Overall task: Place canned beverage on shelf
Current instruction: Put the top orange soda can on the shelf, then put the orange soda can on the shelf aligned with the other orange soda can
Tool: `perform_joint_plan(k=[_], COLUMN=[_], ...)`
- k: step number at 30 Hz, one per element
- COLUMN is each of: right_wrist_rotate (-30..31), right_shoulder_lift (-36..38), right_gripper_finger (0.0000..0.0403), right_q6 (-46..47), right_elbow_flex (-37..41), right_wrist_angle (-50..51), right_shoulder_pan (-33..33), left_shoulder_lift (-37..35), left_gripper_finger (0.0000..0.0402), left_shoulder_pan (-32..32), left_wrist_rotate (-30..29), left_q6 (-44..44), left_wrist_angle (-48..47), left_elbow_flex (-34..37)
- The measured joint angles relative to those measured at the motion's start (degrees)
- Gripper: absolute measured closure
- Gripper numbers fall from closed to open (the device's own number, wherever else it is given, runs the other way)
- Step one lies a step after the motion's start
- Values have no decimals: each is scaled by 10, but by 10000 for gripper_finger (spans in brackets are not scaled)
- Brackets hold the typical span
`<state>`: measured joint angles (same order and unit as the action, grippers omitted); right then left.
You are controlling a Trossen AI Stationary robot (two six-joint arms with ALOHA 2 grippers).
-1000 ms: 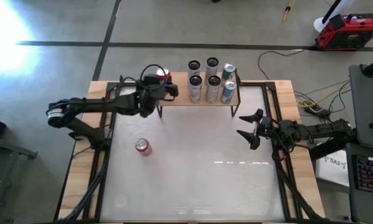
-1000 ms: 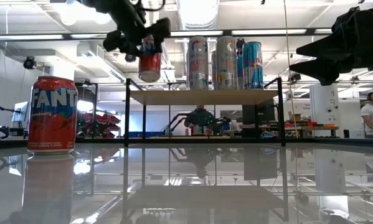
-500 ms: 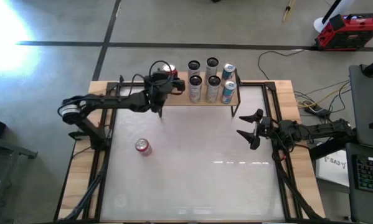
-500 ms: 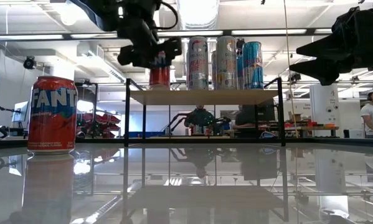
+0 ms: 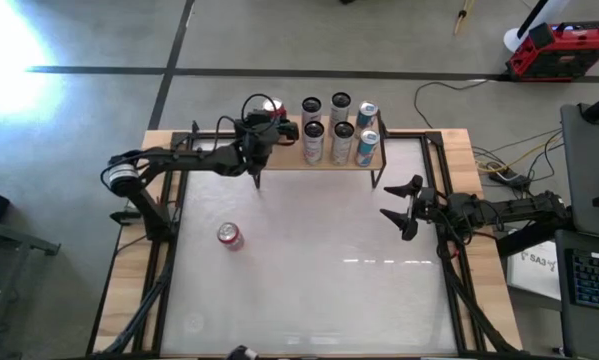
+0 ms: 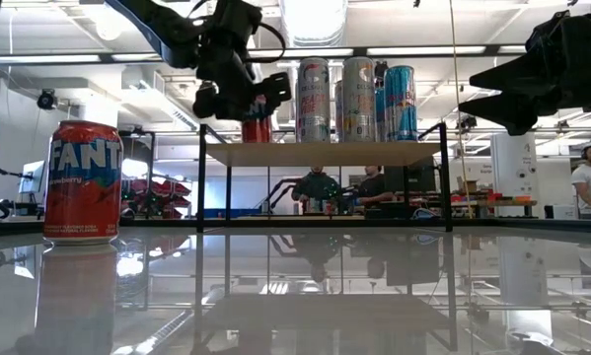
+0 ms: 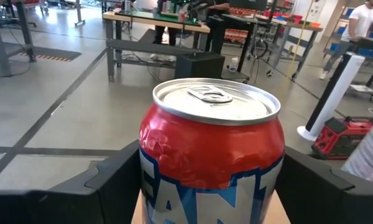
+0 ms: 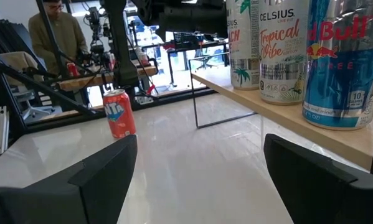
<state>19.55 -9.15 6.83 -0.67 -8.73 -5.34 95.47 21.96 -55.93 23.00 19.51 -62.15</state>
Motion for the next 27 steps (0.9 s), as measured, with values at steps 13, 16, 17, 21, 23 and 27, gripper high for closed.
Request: perform_joint_plan(k=[13,16,17,21,23,27], right_wrist_rotate=[0,0,0,0,0,0], right_shoulder_lift=[0,0,0,0,0,0], right_gripper_finger=[69,69,69,69,69,69], right_q6=[0,0,0,0,0,0], right_elbow_flex=[0,0,0,0,0,0], right_wrist_angle=[0,0,0,0,0,0], right_shoulder_pan=[0,0,0,0,0,0], left_shoulder_lift=[3,3,3,-5,-13,-35], left_gripper_finger=[47,34,30,12,5,4], left_shoulder_pan=[0,-2,-4,-15,-22,-37], left_wrist_rotate=[-3,-4,-5,-20,-34,-53], left_q6=[0,0,0,-22,-42,-51], left_wrist_angle=[0,-1,-1,3,12,9], left_elbow_flex=[0,0,0,0,0,0])
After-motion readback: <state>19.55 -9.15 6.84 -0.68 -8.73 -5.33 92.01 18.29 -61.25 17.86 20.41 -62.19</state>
